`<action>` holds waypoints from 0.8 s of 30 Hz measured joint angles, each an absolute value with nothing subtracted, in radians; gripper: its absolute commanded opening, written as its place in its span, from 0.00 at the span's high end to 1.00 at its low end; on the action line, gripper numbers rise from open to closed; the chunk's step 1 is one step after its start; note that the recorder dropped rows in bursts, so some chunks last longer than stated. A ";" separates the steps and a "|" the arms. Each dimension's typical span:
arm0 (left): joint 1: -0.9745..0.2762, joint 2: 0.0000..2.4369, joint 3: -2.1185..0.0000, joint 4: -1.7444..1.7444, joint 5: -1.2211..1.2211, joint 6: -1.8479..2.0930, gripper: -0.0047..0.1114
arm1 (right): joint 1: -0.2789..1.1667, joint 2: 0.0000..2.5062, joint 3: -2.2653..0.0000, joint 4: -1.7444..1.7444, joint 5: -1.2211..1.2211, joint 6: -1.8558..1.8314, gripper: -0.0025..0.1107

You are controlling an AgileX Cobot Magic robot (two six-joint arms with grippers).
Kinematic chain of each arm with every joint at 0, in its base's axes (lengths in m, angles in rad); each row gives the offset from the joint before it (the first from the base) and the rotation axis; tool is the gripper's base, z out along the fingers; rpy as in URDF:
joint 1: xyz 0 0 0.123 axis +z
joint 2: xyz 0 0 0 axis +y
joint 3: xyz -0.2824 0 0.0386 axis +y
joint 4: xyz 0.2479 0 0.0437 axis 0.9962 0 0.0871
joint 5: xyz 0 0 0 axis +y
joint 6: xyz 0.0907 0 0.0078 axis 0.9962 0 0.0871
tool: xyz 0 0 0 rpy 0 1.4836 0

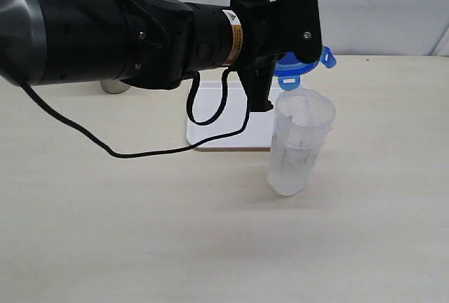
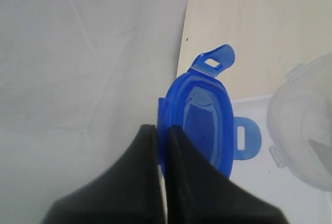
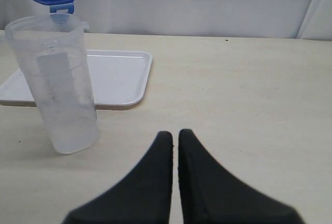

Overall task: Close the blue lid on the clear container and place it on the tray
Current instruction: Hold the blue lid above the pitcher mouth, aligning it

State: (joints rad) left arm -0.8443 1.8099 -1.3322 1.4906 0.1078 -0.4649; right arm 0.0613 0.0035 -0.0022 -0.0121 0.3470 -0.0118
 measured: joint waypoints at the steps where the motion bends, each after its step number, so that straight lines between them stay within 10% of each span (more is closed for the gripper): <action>1: -0.852 1.810 -1.332 1.491 0.112 -0.457 0.96 | 0.061 0.004 -0.002 -0.012 0.347 -0.012 0.94; 24: -0.872 1.810 -1.332 1.567 0.100 -0.440 0.96 | 0.061 0.004 -0.002 -0.012 0.347 -0.012 0.94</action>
